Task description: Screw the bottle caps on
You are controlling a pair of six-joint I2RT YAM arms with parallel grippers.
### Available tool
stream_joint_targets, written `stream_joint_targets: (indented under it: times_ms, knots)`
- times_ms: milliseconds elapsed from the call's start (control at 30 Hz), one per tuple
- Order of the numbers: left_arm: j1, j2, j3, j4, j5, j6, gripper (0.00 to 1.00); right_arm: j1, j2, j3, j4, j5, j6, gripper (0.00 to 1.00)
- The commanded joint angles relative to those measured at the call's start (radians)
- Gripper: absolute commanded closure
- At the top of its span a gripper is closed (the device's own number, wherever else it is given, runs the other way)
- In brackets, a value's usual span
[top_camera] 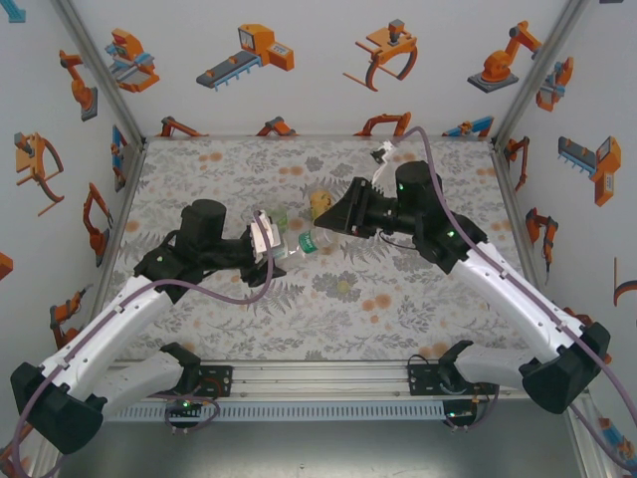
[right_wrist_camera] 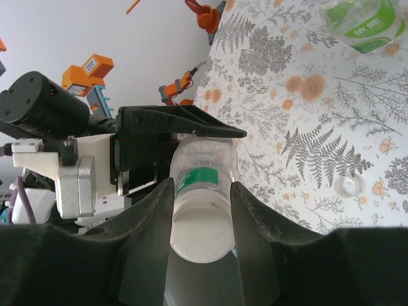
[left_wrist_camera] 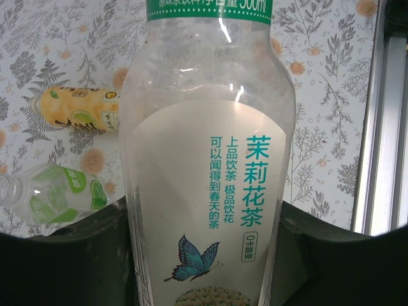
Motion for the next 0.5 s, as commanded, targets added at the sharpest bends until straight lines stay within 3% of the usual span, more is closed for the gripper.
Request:
stream_joint_targets:
  times_ms: [0, 200, 467]
  knots:
    - [-0.005, -0.013, 0.013, 0.095, 0.046, -0.009, 1.0, 0.006, 0.008, 0.056, -0.088, 0.068, -0.038, 0.88]
    - [-0.004, -0.022, 0.008, 0.094, 0.056, -0.006, 1.0, 0.006, 0.011, 0.11, -0.074, 0.059, -0.187, 0.6]
    - [-0.004, -0.018, 0.013, 0.084, 0.079, -0.001, 1.0, 0.006, -0.023, 0.126, -0.033, -0.026, -0.415, 0.47]
